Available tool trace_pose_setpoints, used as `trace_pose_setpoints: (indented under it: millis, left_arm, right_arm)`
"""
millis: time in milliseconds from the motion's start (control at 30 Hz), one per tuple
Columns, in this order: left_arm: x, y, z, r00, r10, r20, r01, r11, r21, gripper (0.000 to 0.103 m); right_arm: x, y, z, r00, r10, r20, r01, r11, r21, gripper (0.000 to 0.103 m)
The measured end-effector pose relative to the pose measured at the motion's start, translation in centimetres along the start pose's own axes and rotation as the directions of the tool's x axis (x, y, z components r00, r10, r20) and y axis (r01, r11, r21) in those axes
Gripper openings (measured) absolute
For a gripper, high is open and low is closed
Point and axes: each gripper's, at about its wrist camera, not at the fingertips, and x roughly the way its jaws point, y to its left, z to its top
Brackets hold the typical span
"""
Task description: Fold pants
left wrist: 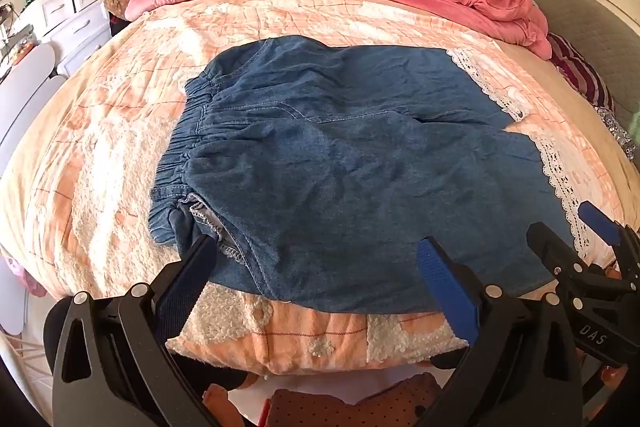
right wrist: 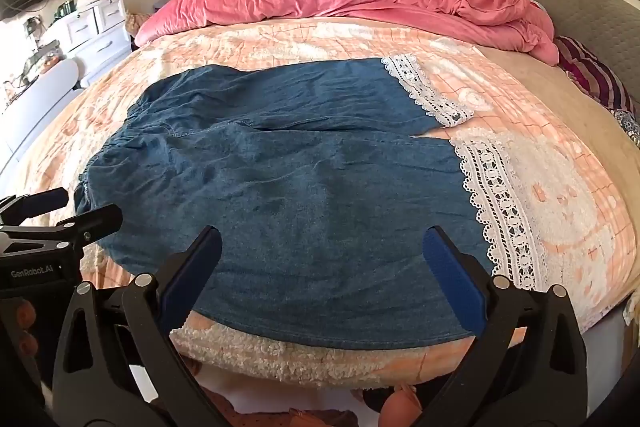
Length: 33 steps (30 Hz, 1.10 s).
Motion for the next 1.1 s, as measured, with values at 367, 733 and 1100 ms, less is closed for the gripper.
trace_pose_setpoints:
  millis: [367,733,1100]
  left_arm:
    - [-0.2,0.1,0.2,1.000,0.000,0.003,0.000,1.000,-0.003,0.099]
    - [0.9,0.1,0.3,0.999,-0.047,-0.012,0.046,0.999,-0.020,0.099]
    - [2.2,1.2,1.7,0.995,-0.092,-0.035,0.090,0.995,-0.038,0.099]
  right_arm:
    - [0.0,0.0,0.0,1.000,-0.002,-0.002,0.002,1.000,0.000,0.095]
    - [0.8,0.1,-0.3,1.000,-0.001,-0.018,0.001,1.000,-0.002,0.095]
    - [2.3,0.2,1.9,0.999,0.026,-0.022,-0.027,0.999,-0.023,0.095]
